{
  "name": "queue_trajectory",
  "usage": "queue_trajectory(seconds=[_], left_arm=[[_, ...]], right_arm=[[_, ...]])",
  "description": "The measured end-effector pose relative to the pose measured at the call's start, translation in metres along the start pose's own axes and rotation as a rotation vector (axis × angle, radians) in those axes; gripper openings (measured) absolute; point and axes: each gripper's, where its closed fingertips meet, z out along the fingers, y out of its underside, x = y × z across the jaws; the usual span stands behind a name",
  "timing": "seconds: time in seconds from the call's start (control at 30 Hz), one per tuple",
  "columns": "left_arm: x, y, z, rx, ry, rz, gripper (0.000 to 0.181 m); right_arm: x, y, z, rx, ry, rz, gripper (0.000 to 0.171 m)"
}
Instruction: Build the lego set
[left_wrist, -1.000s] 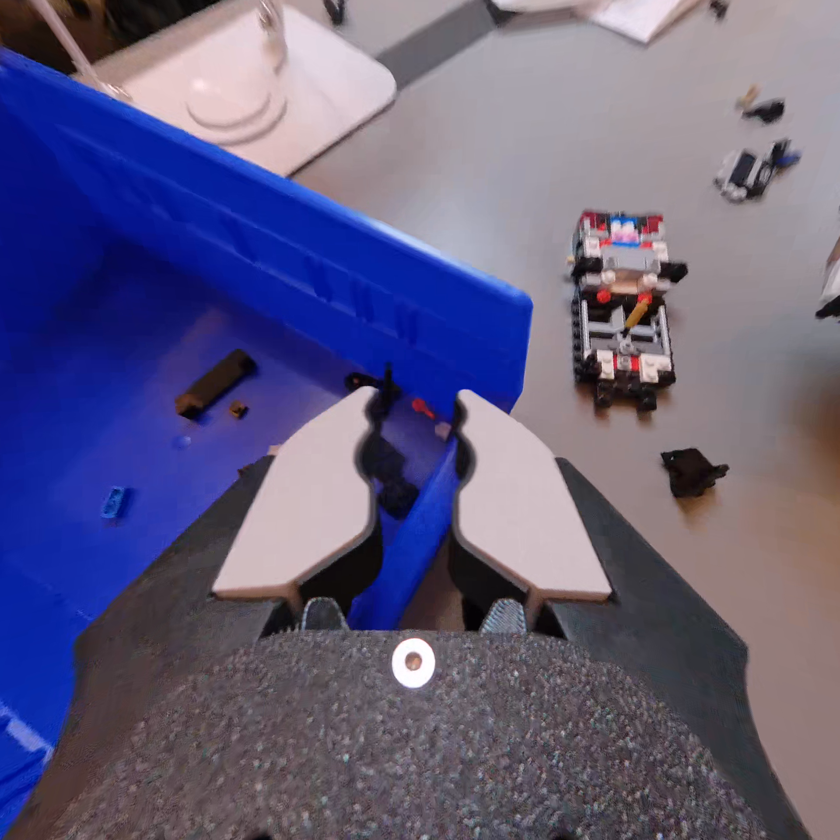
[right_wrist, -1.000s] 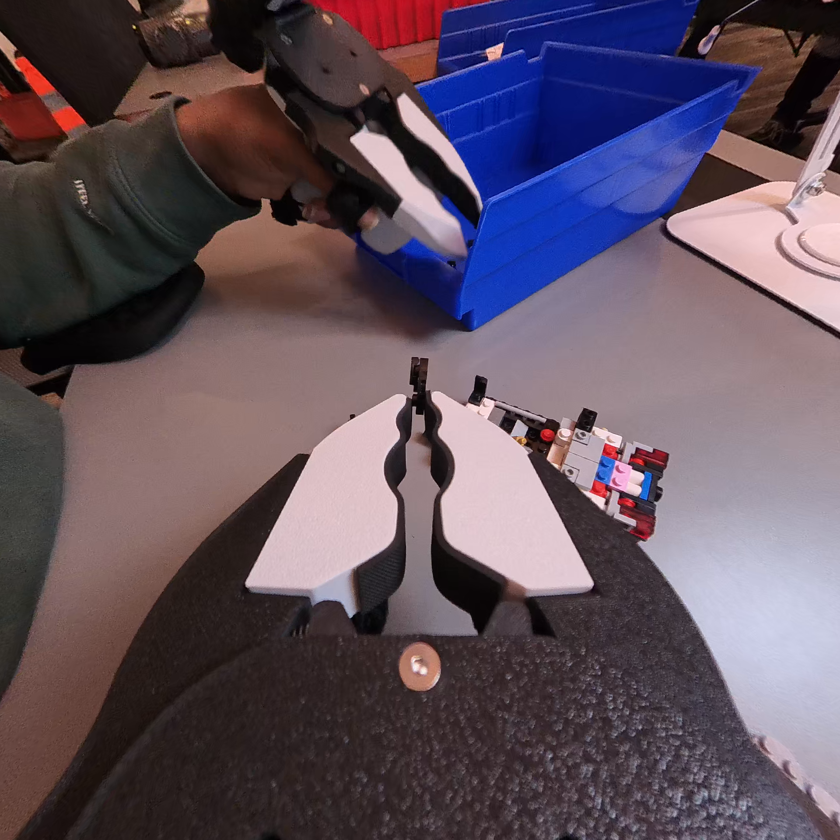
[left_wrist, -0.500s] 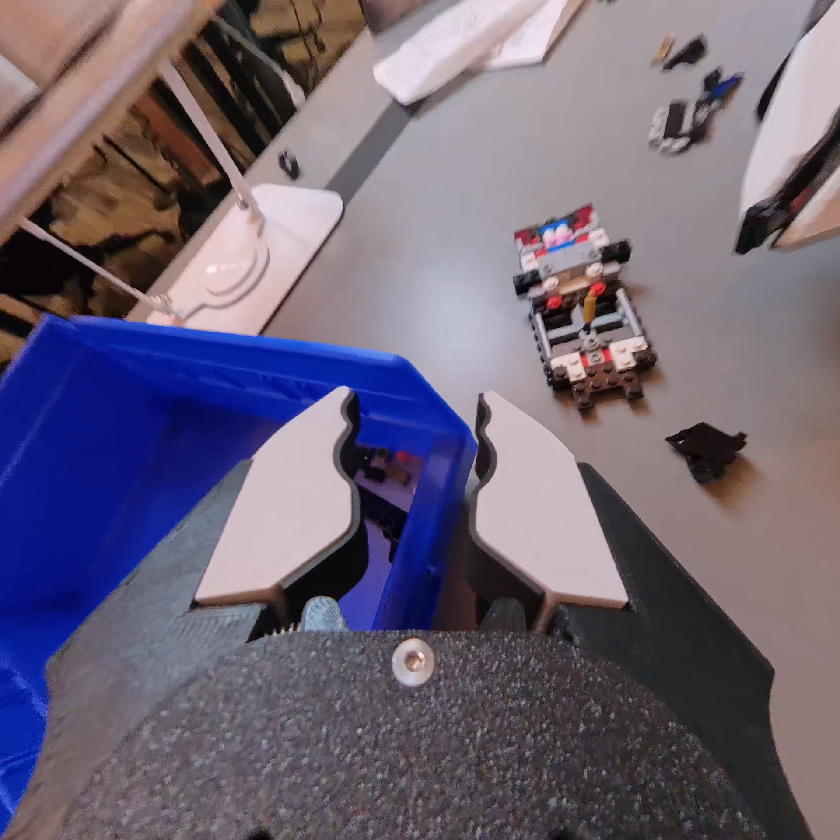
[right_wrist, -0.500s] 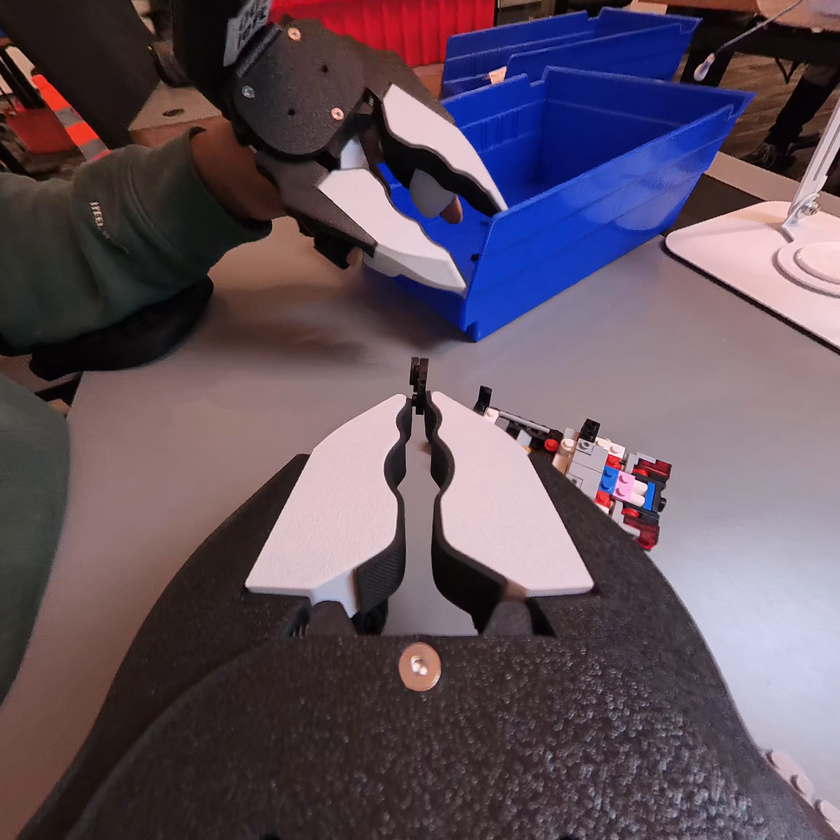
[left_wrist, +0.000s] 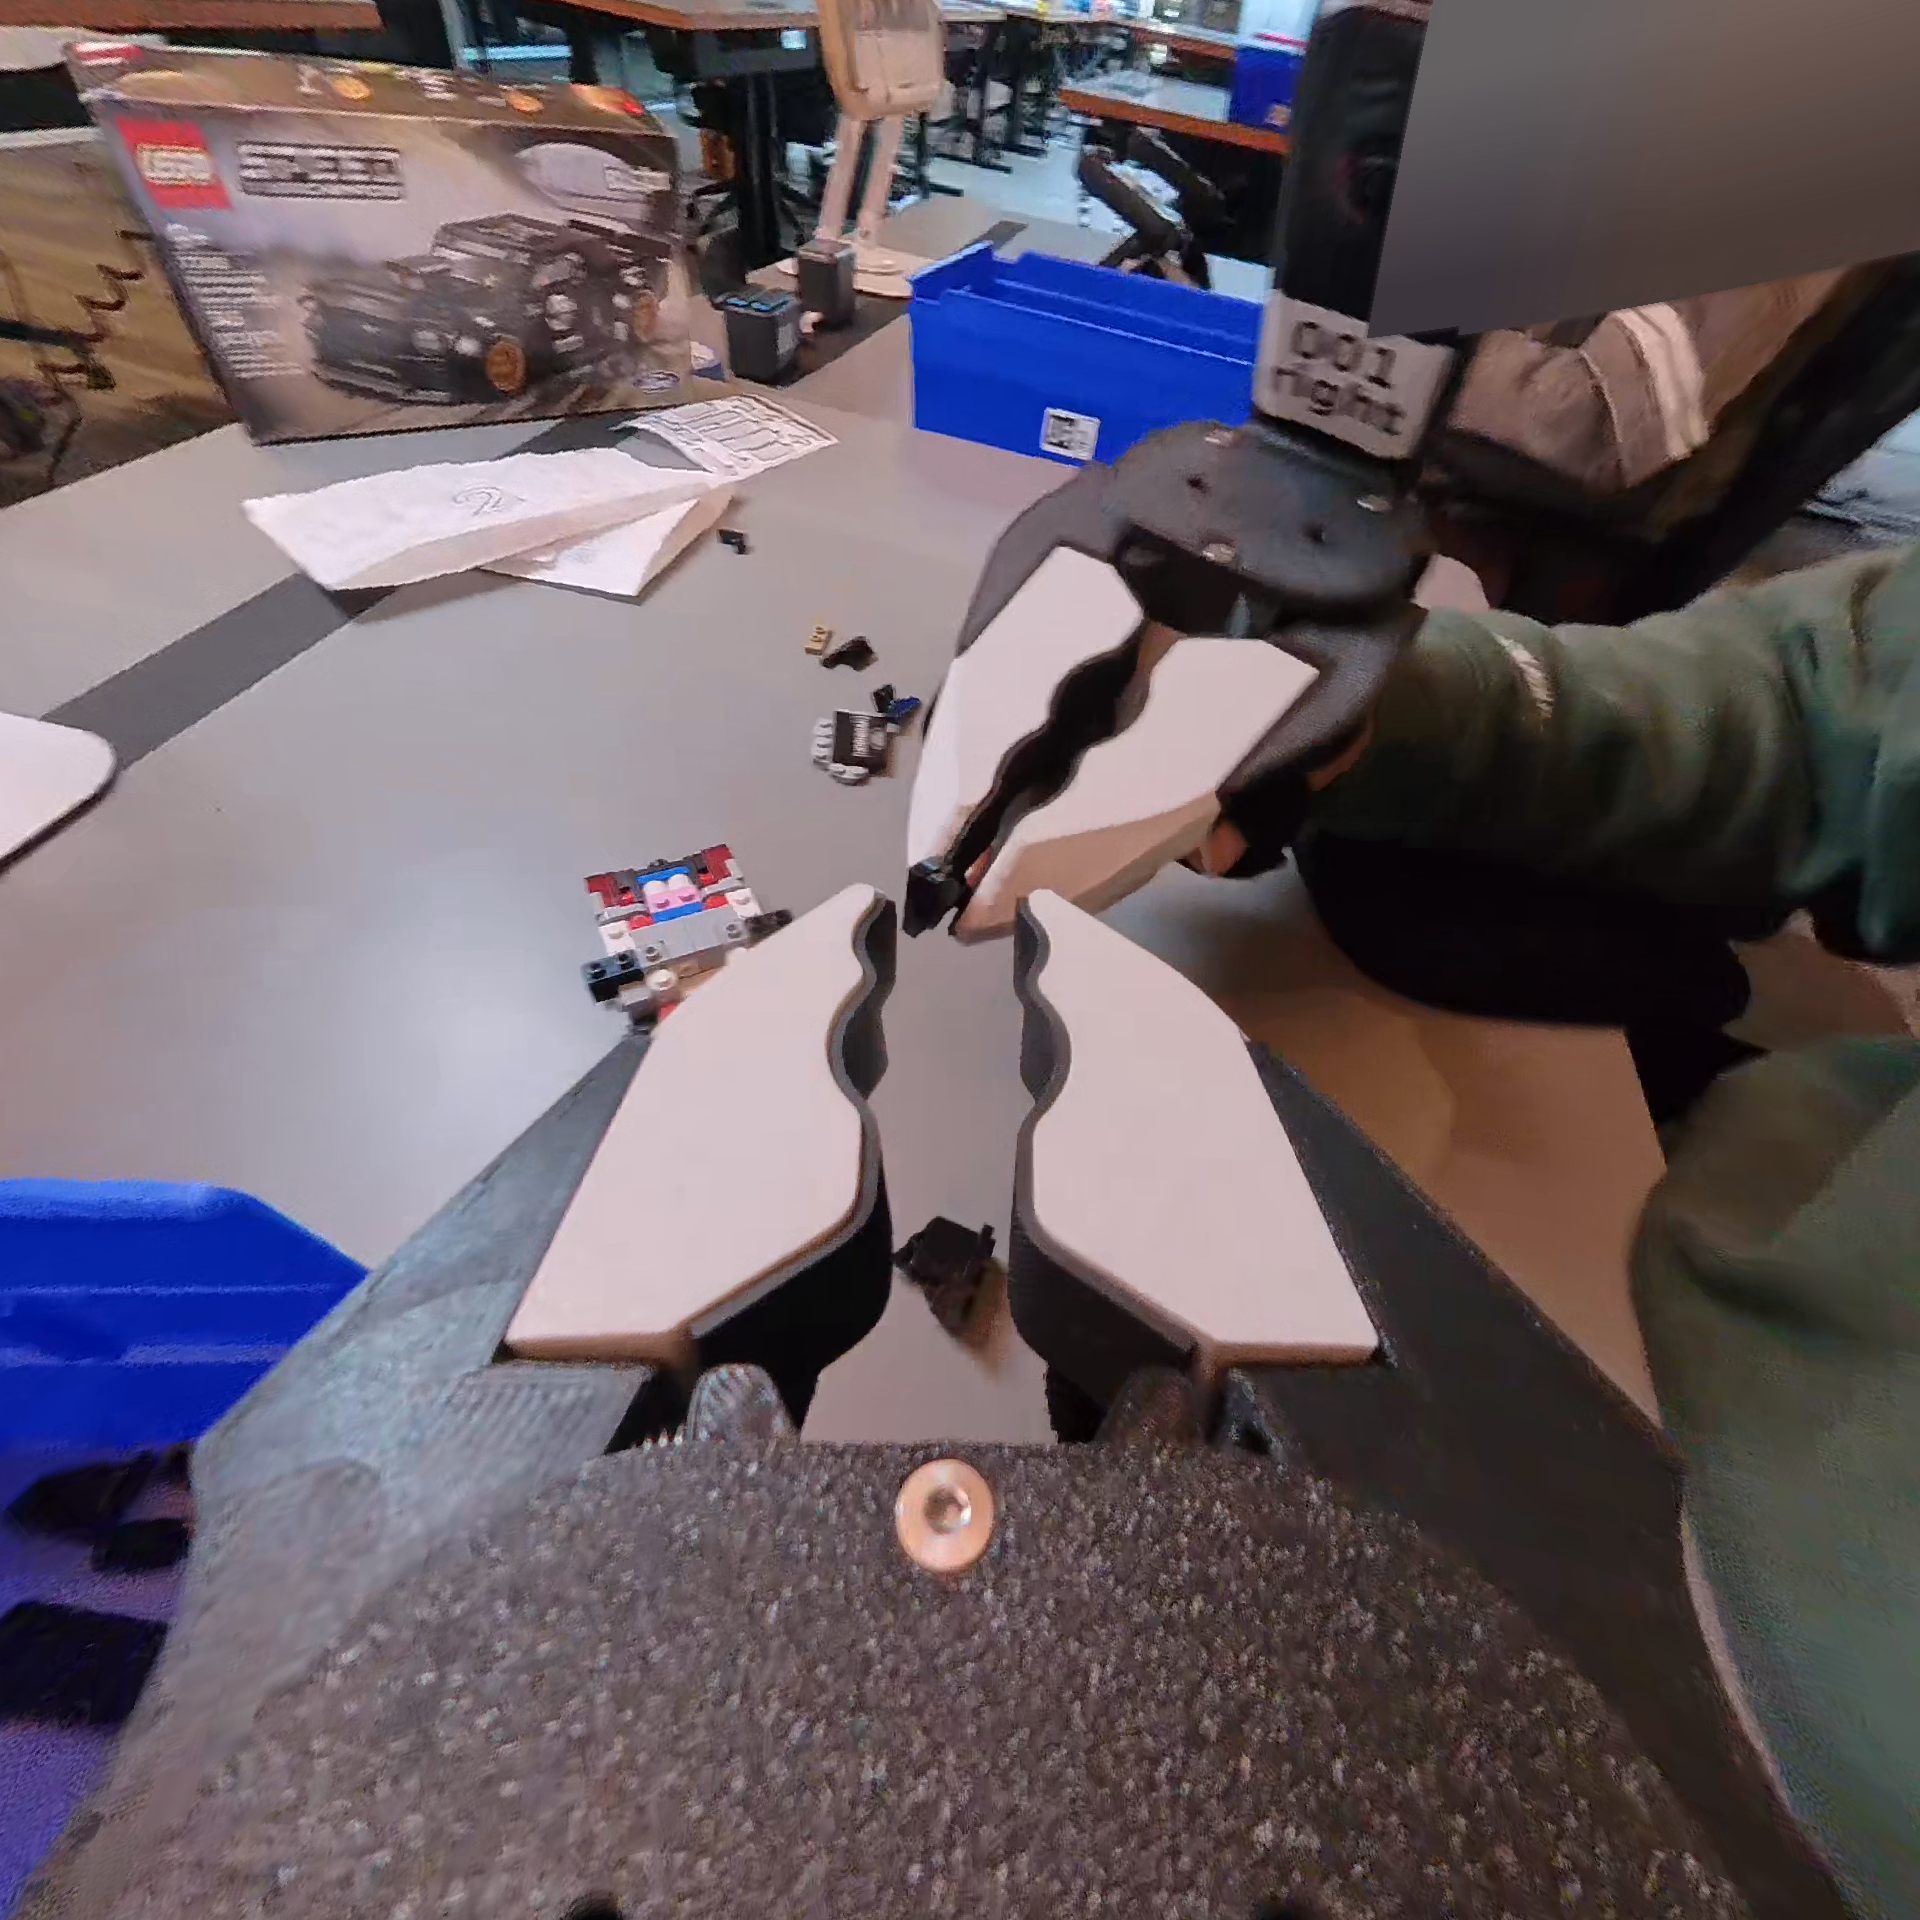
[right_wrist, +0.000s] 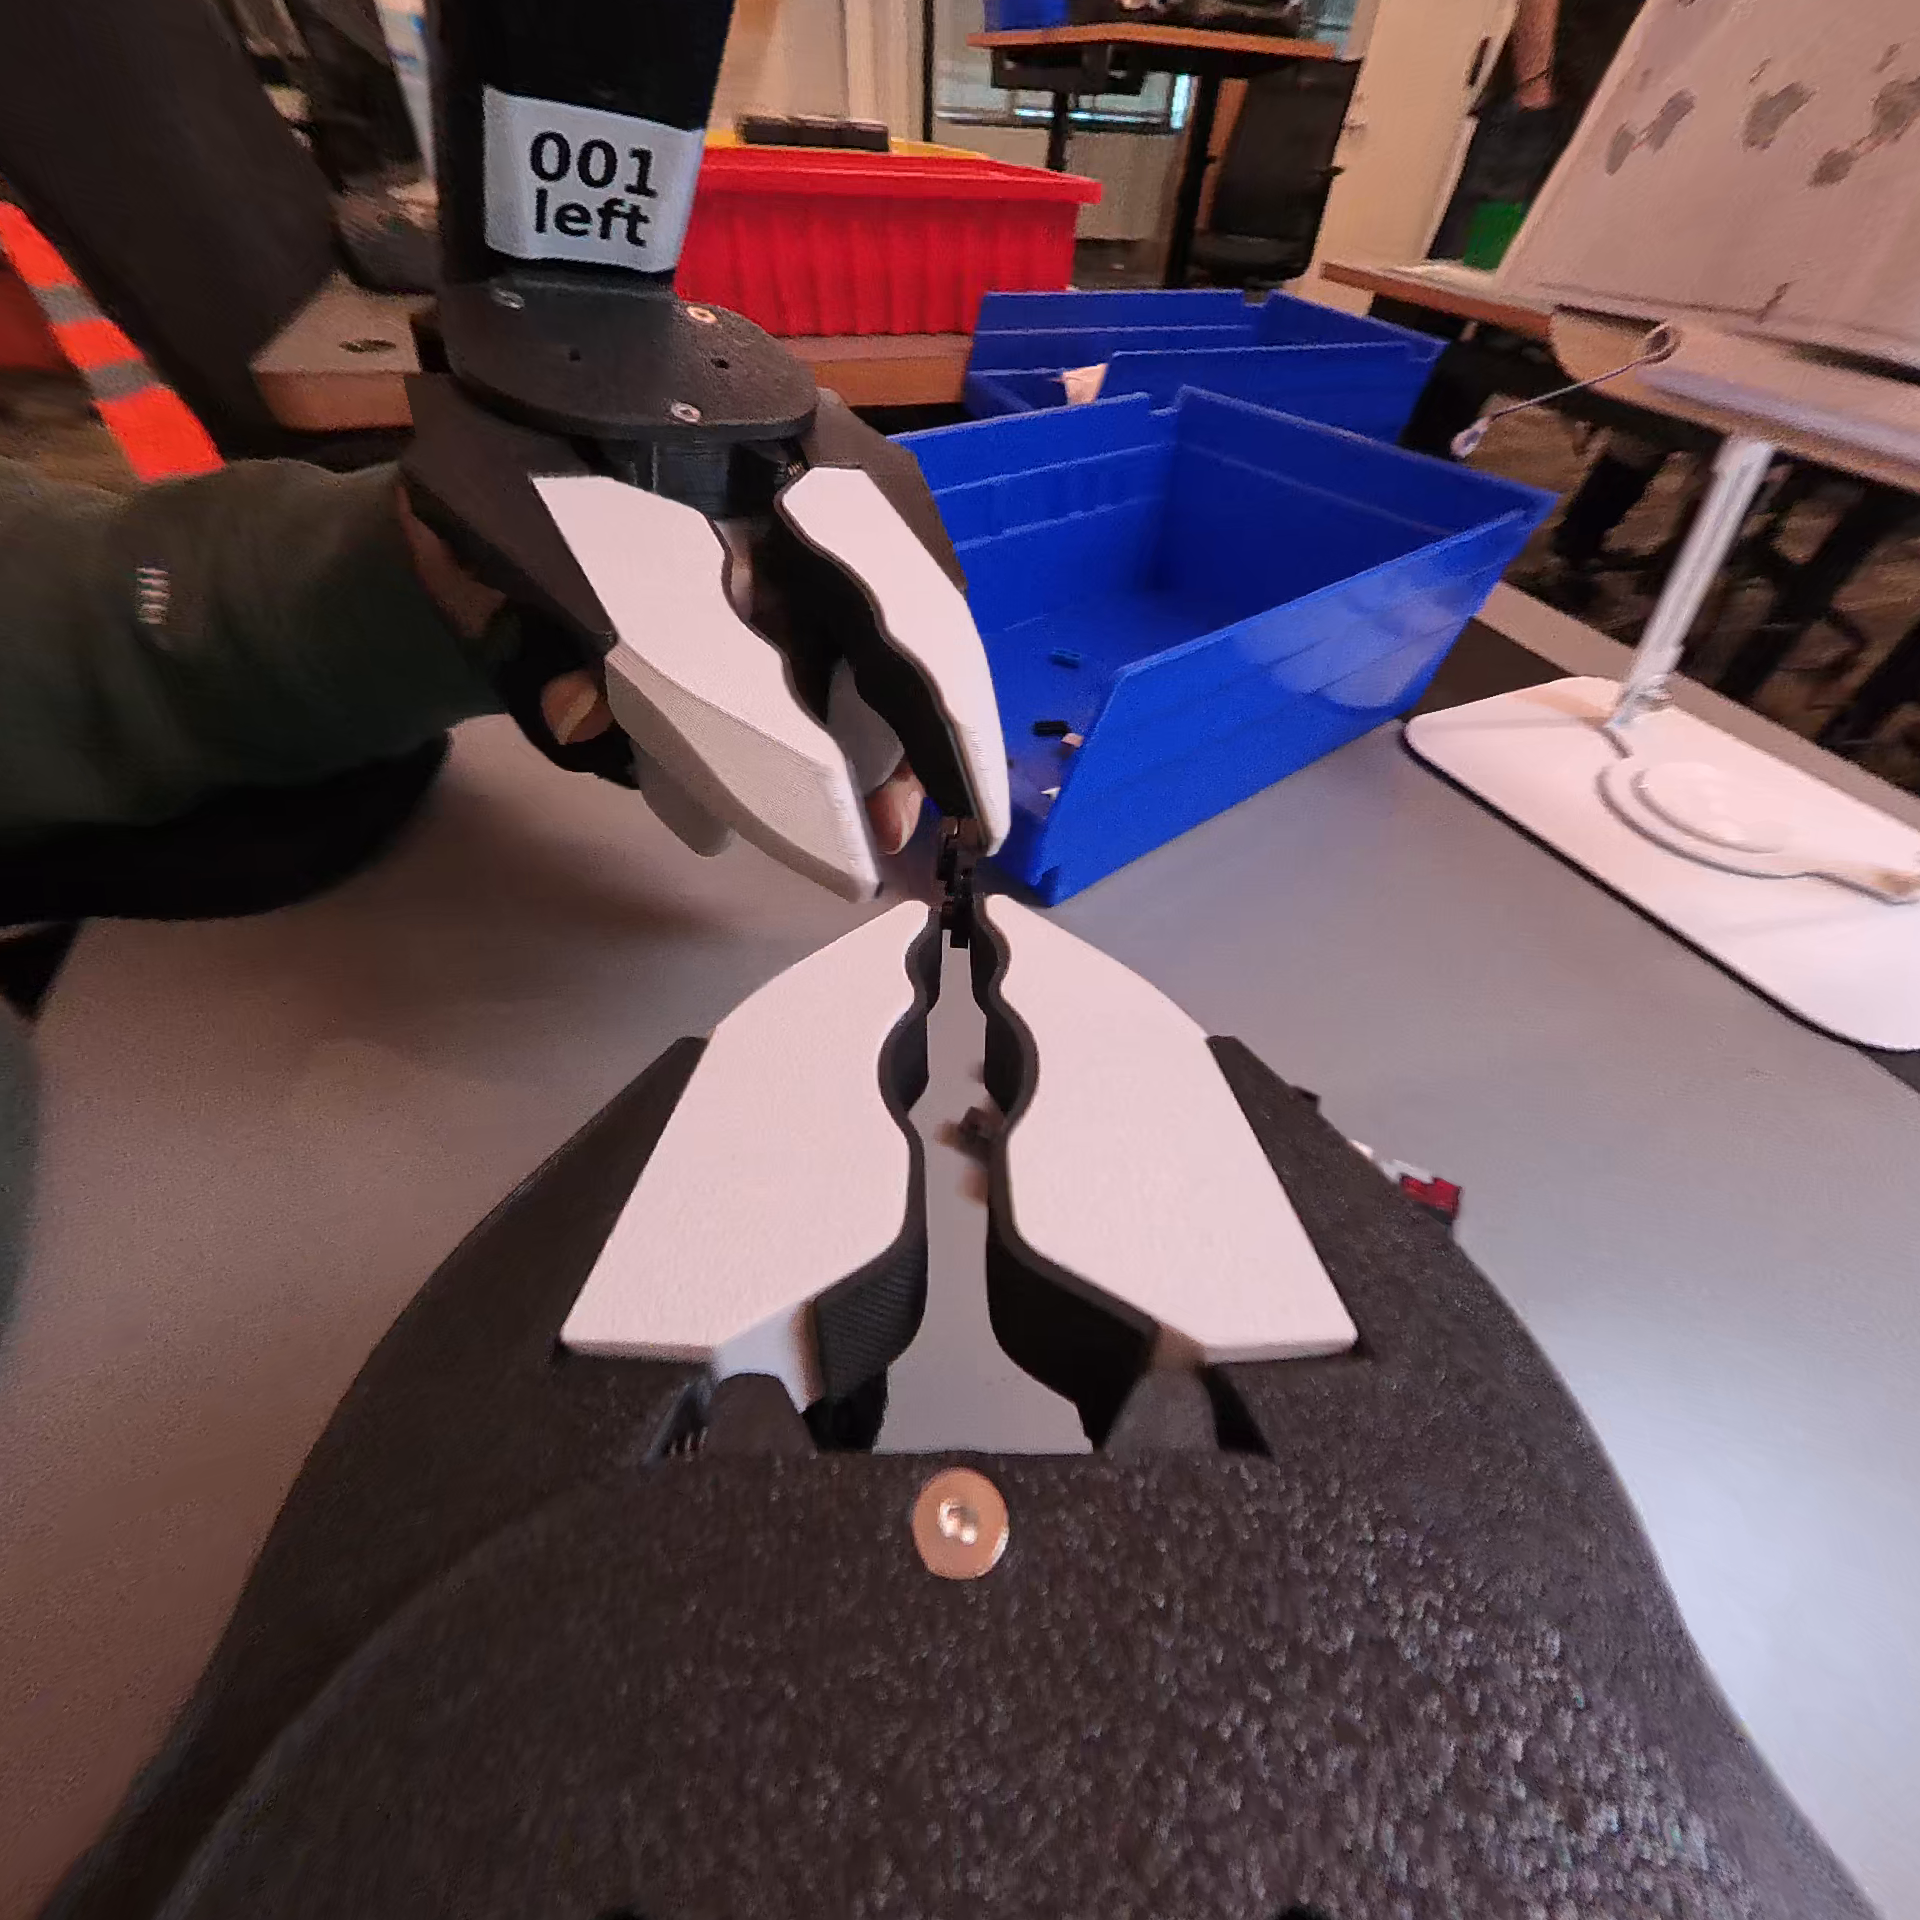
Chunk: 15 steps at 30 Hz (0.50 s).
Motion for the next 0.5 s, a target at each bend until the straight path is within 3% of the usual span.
queue_trajectory(seconds=[0.13, 0.5], left_arm=[[-0.01, -0.007, 0.001, 0.036, -0.085, -0.051, 0.019], [-0.01, -0.02, -0.004, 0.113, -0.061, -0.192, 0.013]], right_arm=[[0.003, -0.004, 0.002, -0.014, 0.106, -0.101, 0.005], [0.01, -0.02, 0.0, -0.022, 0.378, -0.365, 0.005]])
